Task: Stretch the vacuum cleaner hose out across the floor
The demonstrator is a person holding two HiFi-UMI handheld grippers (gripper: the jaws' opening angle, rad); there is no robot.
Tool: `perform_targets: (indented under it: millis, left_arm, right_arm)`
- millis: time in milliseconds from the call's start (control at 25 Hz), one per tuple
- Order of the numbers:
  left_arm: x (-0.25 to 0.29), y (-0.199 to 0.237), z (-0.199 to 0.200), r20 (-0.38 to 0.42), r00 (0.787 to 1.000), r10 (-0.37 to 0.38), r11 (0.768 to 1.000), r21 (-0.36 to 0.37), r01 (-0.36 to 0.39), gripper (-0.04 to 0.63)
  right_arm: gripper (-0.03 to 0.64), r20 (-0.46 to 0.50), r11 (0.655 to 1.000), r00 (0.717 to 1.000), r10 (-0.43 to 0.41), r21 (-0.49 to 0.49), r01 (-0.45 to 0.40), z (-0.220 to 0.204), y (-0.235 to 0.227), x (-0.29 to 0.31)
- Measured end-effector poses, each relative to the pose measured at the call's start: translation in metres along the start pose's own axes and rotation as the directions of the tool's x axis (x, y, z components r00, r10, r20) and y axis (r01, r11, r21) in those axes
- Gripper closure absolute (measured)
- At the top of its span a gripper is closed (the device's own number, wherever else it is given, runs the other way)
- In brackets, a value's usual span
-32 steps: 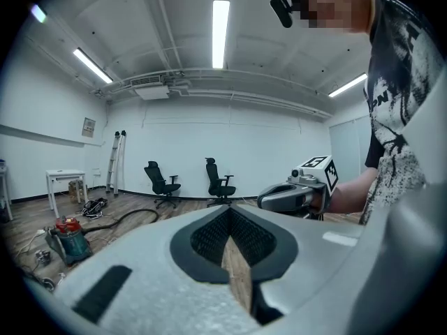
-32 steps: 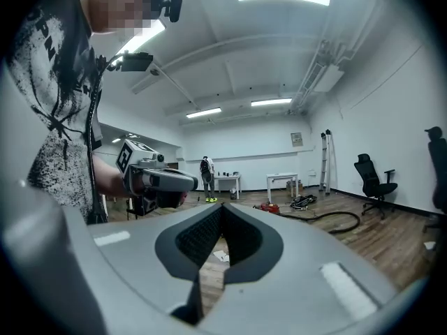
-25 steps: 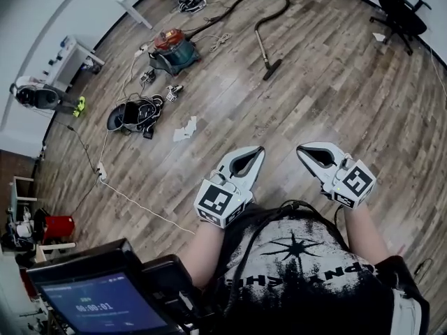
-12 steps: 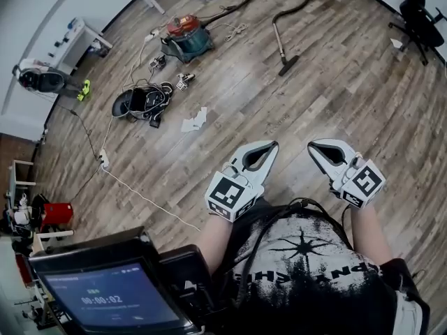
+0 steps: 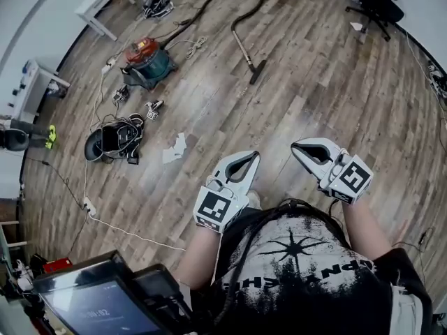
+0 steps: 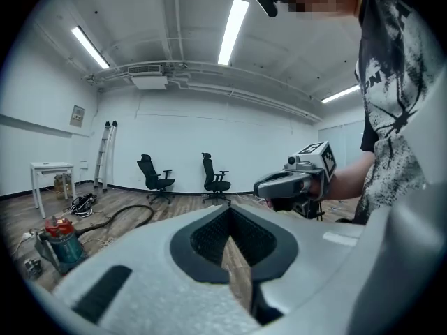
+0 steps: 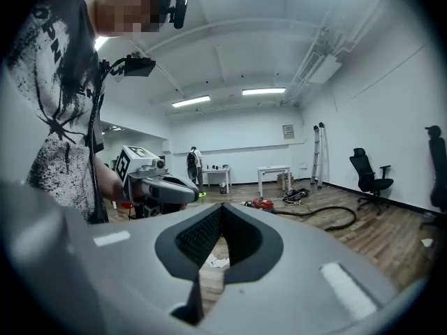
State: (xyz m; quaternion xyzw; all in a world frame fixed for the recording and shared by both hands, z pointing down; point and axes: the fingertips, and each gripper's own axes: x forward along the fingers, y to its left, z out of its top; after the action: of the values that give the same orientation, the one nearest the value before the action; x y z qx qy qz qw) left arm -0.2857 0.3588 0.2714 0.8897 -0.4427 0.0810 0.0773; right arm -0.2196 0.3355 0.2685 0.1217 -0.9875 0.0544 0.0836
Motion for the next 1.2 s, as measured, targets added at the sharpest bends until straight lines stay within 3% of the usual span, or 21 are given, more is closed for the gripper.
perform_targets:
  millis: [240, 440, 760, 1000, 1200]
  left_arm:
    - [-0.021, 0.045, -0.008, 0.002, 0.995, -0.101, 0.995, -0.010, 0.101, 0.595]
    - [-0.039, 0.079, -0.024, 0.019, 0.994, -0.111, 0.991, -0.072, 0.112, 0.595]
    - [-0.047, 0.109, -0.030, 0.024, 0.996, -0.090, 0.991, -0.092, 0.092, 0.595]
    - [-0.039, 0.128, -0.025, 0.025, 0.997, -0.066, 0.989, -0.133, 0.069, 0.595]
    - [-0.019, 0.156, -0.021, 0.004, 1.000, -0.004, 0.990, -0.141, 0.005, 0.595]
  right_arm:
    - [0.611, -0.030, 0.999, 0.998, -0.047, 0.021, 0.048, 0.000, 0.009, 0.054]
    - [0.611, -0.062, 0.998, 0.996, -0.069, -0.006, 0.069, 0.002, 0.011, 0.090]
    - [0.611, -0.102, 0.997, 0.991, -0.081, -0.021, 0.079, 0.008, -0.006, 0.117]
    - [0.611, -0.117, 0.999, 0.993, -0.029, -0.028, 0.026, 0.019, -0.030, 0.140]
    - [0.611, -0.112, 0.999, 0.993, 0.030, -0.039, -0.035, 0.031, -0.069, 0.166]
